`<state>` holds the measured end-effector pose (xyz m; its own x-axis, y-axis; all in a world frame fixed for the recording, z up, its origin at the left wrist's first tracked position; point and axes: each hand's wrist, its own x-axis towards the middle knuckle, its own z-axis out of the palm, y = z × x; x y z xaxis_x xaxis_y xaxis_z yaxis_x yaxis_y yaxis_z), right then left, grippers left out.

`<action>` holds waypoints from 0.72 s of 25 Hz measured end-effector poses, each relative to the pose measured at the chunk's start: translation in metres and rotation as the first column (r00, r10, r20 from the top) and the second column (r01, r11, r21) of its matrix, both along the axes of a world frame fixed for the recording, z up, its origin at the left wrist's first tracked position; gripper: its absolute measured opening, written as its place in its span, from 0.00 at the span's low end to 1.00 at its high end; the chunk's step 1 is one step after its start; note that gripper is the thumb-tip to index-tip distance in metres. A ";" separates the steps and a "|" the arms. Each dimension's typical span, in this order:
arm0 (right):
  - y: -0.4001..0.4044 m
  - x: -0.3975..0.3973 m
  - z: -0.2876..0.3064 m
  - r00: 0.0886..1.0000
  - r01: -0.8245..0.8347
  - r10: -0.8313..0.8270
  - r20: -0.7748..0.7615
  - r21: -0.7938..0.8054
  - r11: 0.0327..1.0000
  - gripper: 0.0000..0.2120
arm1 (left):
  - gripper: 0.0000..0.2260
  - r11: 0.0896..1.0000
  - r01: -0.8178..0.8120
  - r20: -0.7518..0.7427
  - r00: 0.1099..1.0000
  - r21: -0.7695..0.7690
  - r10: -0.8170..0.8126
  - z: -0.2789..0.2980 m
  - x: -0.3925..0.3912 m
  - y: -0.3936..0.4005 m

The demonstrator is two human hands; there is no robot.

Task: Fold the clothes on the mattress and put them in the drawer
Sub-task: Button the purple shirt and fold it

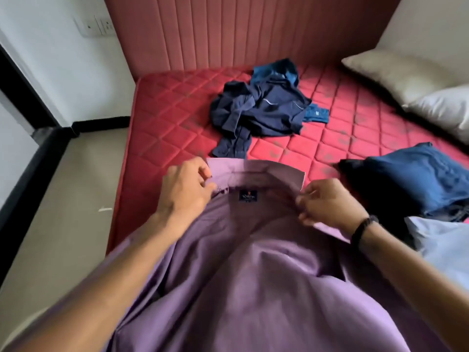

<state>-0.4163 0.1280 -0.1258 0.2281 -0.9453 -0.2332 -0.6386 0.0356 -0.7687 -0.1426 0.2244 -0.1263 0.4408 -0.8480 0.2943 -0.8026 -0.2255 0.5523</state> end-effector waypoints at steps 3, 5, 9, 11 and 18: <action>0.090 -0.002 -0.016 0.941 0.027 -0.094 0.325 0.206 0.978 0.07 | 0.18 0.994 0.088 -0.145 0.985 -0.058 -0.095 -0.022 -0.065 0.056; 0.132 -0.006 -0.028 0.928 0.065 -0.126 0.351 0.181 0.981 0.06 | 0.18 0.986 0.137 -0.196 0.969 -0.093 -0.153 -0.034 -0.094 0.083; 0.136 -0.044 -0.016 0.990 0.072 -0.013 0.142 -0.412 0.908 0.15 | 0.16 0.994 0.054 0.040 0.998 -0.098 -0.050 -0.022 -0.046 0.104; 0.104 -0.083 0.003 0.983 -0.147 0.040 -0.179 -0.636 0.757 0.29 | 0.12 0.996 0.005 0.086 0.996 -0.093 0.003 0.003 0.008 0.107; 0.019 -0.129 0.071 0.944 -0.280 0.320 0.077 -0.322 0.904 0.11 | 0.15 0.965 0.245 -0.792 0.568 -0.099 -0.225 0.082 0.089 0.067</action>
